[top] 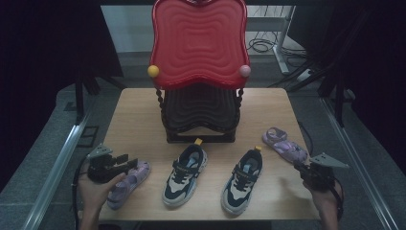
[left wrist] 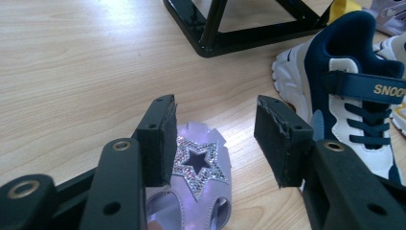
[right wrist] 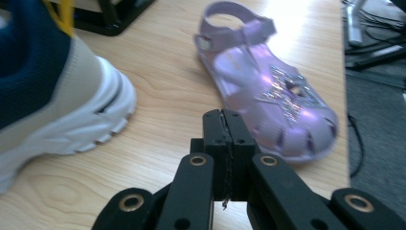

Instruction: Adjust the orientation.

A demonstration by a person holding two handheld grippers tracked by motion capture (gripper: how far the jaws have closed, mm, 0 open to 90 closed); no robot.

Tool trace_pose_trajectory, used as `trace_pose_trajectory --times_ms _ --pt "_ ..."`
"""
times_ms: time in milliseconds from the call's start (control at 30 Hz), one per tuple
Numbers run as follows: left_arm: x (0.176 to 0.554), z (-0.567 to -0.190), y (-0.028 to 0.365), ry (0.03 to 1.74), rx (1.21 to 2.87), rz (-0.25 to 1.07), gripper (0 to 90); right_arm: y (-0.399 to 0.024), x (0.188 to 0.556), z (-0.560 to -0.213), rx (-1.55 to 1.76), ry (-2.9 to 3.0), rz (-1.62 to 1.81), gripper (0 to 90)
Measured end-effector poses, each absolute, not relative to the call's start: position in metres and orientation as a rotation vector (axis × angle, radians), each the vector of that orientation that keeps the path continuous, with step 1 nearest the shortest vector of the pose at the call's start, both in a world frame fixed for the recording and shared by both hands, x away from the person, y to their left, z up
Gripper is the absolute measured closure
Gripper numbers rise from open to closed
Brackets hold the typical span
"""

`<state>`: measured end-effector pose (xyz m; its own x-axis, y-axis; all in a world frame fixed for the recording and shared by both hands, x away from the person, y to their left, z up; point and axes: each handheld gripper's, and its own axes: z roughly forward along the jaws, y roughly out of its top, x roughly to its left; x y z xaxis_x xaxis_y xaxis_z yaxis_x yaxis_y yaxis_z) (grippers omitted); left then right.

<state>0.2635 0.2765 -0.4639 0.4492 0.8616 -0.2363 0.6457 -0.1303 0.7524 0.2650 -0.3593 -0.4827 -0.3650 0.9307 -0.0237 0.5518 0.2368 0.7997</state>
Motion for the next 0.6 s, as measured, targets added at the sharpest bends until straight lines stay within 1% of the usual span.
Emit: trace_pose_trajectory --times_ms 267,600 --pt "0.263 -0.464 0.275 1.272 1.864 0.318 49.8 -0.388 0.27 -0.489 1.445 1.931 0.985 90.0" --pt "0.261 -0.466 0.278 1.283 1.866 0.315 49.8 -0.38 0.282 -0.501 1.445 2.001 0.962 90.0"
